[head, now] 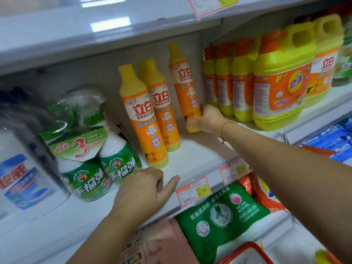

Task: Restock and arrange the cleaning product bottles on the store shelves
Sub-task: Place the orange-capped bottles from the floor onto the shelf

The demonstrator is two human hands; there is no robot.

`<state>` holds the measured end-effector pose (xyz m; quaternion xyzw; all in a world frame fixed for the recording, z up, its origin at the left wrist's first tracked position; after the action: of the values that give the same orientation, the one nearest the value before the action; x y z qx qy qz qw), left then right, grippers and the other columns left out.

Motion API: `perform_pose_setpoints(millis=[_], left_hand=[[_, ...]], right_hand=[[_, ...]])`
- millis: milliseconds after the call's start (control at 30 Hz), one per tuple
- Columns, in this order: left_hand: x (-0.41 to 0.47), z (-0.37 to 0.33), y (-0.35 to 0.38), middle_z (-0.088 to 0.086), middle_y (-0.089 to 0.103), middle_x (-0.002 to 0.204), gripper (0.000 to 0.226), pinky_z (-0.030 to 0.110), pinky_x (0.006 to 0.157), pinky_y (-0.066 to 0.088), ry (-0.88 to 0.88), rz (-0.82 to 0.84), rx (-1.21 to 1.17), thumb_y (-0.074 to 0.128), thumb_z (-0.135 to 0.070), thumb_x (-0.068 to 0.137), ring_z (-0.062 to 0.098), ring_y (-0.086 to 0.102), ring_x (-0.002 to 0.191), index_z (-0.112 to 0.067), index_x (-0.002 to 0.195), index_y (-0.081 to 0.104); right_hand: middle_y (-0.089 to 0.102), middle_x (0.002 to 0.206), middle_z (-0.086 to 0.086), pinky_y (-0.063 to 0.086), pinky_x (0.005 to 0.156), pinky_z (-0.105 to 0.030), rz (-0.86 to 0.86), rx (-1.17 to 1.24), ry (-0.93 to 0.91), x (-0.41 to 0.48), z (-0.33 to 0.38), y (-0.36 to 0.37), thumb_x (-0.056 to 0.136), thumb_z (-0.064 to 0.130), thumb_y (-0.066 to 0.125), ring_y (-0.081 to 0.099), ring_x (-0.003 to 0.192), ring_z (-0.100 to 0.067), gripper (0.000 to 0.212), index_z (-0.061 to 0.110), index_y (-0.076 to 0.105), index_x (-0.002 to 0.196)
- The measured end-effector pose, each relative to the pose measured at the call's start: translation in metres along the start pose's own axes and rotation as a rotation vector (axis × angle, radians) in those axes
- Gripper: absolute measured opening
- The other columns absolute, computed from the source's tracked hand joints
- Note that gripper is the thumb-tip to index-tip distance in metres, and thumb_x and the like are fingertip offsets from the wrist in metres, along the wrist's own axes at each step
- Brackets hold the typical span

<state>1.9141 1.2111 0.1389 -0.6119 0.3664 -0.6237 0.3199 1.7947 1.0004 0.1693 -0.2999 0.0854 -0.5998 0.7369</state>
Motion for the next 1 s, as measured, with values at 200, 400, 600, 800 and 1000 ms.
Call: perform_pose_setpoints(millis=[200, 400, 600, 800, 1000], left_hand=[[0.0, -0.004, -0.003, -0.009, 0.036, 0.05, 0.052, 0.022, 0.045, 0.019, 0.013, 0.003, 0.007, 0.03, -0.067, 0.084, 0.011, 0.038, 0.048, -0.025, 0.053, 0.032], [-0.005, -0.016, -0.016, -0.011, 0.049, 0.065, 0.046, 0.026, 0.049, 0.028, -0.053, -0.027, -0.012, 0.03, -0.069, 0.078, 0.008, 0.045, 0.059, -0.028, 0.067, 0.046], [-0.017, -0.079, -0.048, -0.009, 0.058, 0.093, 0.037, 0.022, 0.077, 0.037, -0.085, -0.311, -0.349, 0.04, -0.048, 0.09, 0.01, 0.052, 0.092, -0.018, 0.095, 0.062], [-0.015, -0.138, -0.039, -0.004, 0.074, 0.092, 0.034, 0.036, 0.083, 0.055, -0.34, -0.056, -1.177, 0.054, -0.053, 0.083, 0.013, 0.069, 0.088, -0.025, 0.093, 0.07], [-0.023, -0.177, -0.023, -0.001, 0.074, 0.1, 0.047, 0.023, 0.069, 0.055, -0.293, 0.299, -1.475, 0.075, -0.009, 0.073, 0.014, 0.071, 0.091, -0.02, 0.116, 0.06]], right_hand=[[0.066, 0.092, -0.012, 0.061, 0.065, -0.038, 0.232, 0.545, 0.126, -0.071, 0.009, -0.036, 0.084, 0.018, 0.07, 0.068, 0.077, -0.027, 0.021, 0.006, 0.06, 0.097], [0.068, 0.09, -0.011, 0.057, 0.076, -0.04, 0.466, 0.672, 0.166, -0.17, 0.002, -0.058, 0.09, 0.009, 0.059, 0.067, 0.084, -0.026, 0.005, 0.005, 0.058, 0.094], [0.072, 0.088, -0.001, 0.06, 0.074, -0.037, 0.512, 0.56, 0.064, -0.242, -0.026, -0.062, 0.085, 0.01, 0.067, 0.071, 0.083, -0.02, 0.013, 0.014, 0.063, 0.096], [0.073, 0.099, 0.003, 0.054, 0.08, -0.022, 0.529, 0.457, -0.092, -0.277, -0.045, -0.057, 0.082, 0.011, 0.073, 0.069, 0.092, -0.01, 0.031, 0.022, 0.062, 0.109], [0.073, 0.093, 0.013, 0.052, 0.074, -0.018, 0.521, 0.562, -0.119, -0.292, -0.062, -0.067, 0.081, 0.006, 0.07, 0.07, 0.088, -0.007, 0.038, 0.025, 0.057, 0.111]])
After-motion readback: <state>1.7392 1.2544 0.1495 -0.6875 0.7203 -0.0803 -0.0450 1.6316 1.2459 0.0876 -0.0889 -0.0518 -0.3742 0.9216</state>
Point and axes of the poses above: each hand's wrist, its own x-axis towards the middle knuckle, its own y-axis out of the palm, z = x × y, the point moved 8 cm from there along x, towards the middle knuckle
